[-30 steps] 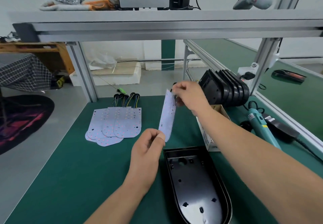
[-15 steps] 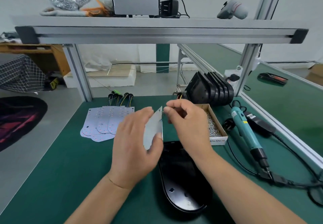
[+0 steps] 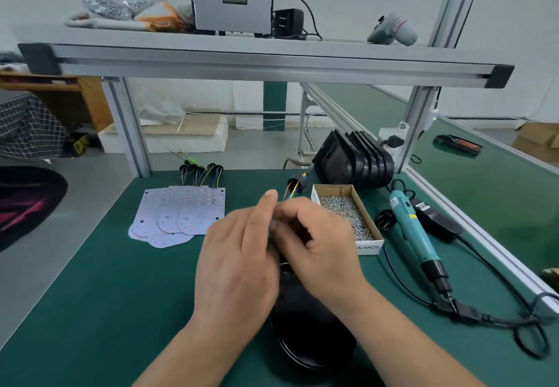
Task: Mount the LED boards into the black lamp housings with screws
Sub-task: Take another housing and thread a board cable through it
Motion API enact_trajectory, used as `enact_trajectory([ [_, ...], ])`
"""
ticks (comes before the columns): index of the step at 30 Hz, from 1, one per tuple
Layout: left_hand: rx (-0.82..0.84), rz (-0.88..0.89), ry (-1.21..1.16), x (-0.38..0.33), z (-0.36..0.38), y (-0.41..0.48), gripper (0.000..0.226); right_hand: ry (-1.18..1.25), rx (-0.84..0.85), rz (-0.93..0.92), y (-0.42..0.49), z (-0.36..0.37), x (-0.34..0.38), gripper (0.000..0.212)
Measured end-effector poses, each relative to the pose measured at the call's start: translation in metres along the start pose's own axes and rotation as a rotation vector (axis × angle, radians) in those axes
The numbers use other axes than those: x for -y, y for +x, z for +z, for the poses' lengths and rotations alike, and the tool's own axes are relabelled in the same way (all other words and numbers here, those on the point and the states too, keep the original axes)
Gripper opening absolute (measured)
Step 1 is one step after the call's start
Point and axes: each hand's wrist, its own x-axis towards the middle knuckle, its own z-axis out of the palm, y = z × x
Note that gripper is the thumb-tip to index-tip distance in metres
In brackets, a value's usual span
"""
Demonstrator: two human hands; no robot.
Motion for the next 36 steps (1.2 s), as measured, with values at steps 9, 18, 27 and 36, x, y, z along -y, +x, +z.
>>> enact_trajectory([
  [9,-0.095,-0.075,-0.210,0.025,-0.018,0.002,0.017,-0.078,-0.143,-0.049,0.012,-0.023,-0.027,0.053],
  [18,-0.346,-0.168,-0.566,0.051,-0.042,0.016,0.013,-0.088,0.265,0.119,0.013,-0.019,-0.055,0.010],
  [27,-0.506,-0.802,-1.301,0.101,-0.066,0.044,0.030,-0.205,-0.008,0.102,0.016,-0.031,-0.071,0.009],
  [36,0.152,-0.921,-1.527,0.041,-0.009,0.023,0.017,-0.494,0.405,-0.002,0.009,-0.016,-0.033,0.036],
])
